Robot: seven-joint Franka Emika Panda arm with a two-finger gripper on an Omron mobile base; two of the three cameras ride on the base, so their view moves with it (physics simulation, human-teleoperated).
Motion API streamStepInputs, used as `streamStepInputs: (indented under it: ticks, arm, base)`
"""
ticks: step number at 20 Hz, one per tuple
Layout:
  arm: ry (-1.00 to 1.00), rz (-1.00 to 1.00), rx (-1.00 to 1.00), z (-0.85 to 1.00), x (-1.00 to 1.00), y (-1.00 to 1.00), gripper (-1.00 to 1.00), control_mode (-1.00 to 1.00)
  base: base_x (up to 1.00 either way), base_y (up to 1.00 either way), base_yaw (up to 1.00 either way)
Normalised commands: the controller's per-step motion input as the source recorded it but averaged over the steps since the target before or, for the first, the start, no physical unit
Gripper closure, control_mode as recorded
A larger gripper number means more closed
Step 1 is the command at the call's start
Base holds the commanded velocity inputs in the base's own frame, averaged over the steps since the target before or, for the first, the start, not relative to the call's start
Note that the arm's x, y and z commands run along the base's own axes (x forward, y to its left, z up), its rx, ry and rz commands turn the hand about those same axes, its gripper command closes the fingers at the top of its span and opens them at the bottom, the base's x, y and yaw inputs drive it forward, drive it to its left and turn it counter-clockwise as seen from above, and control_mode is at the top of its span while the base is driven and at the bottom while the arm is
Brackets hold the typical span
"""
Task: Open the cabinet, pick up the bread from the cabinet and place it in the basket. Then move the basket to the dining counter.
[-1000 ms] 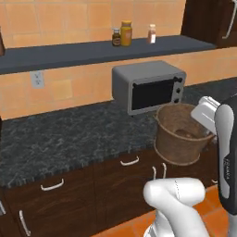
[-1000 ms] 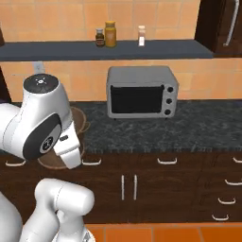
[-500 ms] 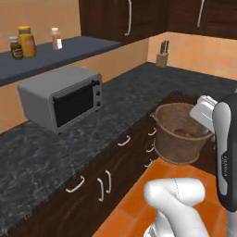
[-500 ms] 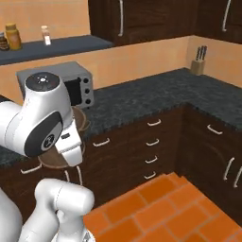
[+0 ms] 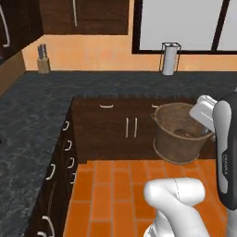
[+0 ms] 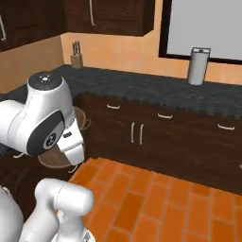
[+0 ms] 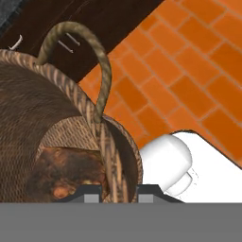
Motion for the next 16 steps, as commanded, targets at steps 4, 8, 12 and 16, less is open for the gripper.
streamStepInputs:
  ticks: [4,8,12,16]
  arm:
    - [0.0,0.0,0.0,0.0,0.0,0.0,1.0,1.0]
    - [0.0,0.0,0.0,0.0,0.0,0.0,1.0,1.0]
    - [0.0,0.0,0.0,0.0,0.0,0.0,1.0,1.0]
    - [0.0,0.0,0.0,0.0,0.0,0.0,1.0,1.0]
  base:
    - [0.0,-0.13,-0.95]
    - [0.0,-0.06,-0.95]
    - [0.0,-0.03,-0.91]
    - [0.0,-0.07,-0.89]
